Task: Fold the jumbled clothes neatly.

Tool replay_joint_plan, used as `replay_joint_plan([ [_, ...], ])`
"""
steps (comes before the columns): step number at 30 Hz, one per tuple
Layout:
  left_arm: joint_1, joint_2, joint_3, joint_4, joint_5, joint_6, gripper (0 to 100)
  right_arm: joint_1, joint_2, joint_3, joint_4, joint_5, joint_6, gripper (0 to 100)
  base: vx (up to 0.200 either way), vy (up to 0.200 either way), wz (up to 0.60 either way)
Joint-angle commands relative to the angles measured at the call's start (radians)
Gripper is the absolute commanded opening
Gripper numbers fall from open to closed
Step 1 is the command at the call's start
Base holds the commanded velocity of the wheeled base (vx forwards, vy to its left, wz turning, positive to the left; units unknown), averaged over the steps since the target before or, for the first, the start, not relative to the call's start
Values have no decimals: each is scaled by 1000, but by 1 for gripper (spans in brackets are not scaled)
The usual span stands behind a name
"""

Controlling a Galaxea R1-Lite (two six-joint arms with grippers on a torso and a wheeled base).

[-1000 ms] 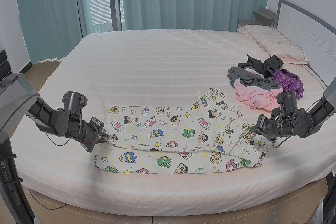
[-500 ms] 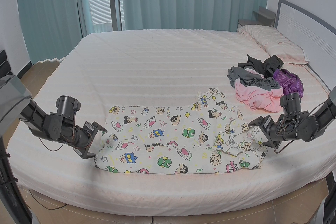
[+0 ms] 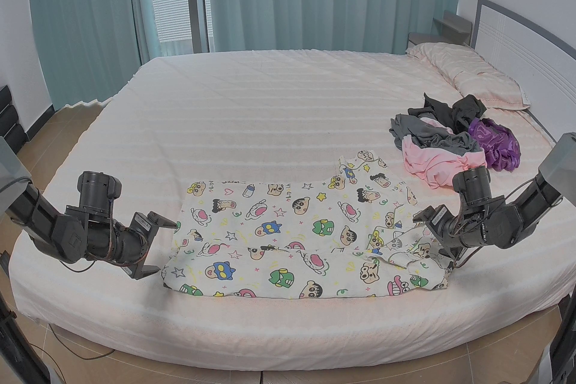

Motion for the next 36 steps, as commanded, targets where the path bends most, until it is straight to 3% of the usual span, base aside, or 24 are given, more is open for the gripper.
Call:
replay_joint_plan([
  [1, -1, -13, 9, -3, -12, 2, 100, -1, 75, -50, 0, -1, 1, 100, 0, 0, 0],
  [7, 4, -10, 9, -4, -15, 2, 100, -4, 136, -99, -2, -3, 0, 100, 0, 0, 0],
  [8, 4, -10, 9, -4, -15, 2, 100, -6, 150, -113, -2, -5, -2, 0, 0, 0, 0],
  [13, 4, -15, 10, -4, -15, 4, 100, -12, 141, -109, 0, -37, -11, 0, 0, 0, 0],
  [25, -2, -18, 38, -23, -16, 4, 100, -13, 30, -64, 3, -38, -14, 0, 0, 0, 0],
  [36, -2, -7, 55, -27, -16, 4, 100, 50, -194, -3, 99, -37, -13, 0, 0, 0, 0],
])
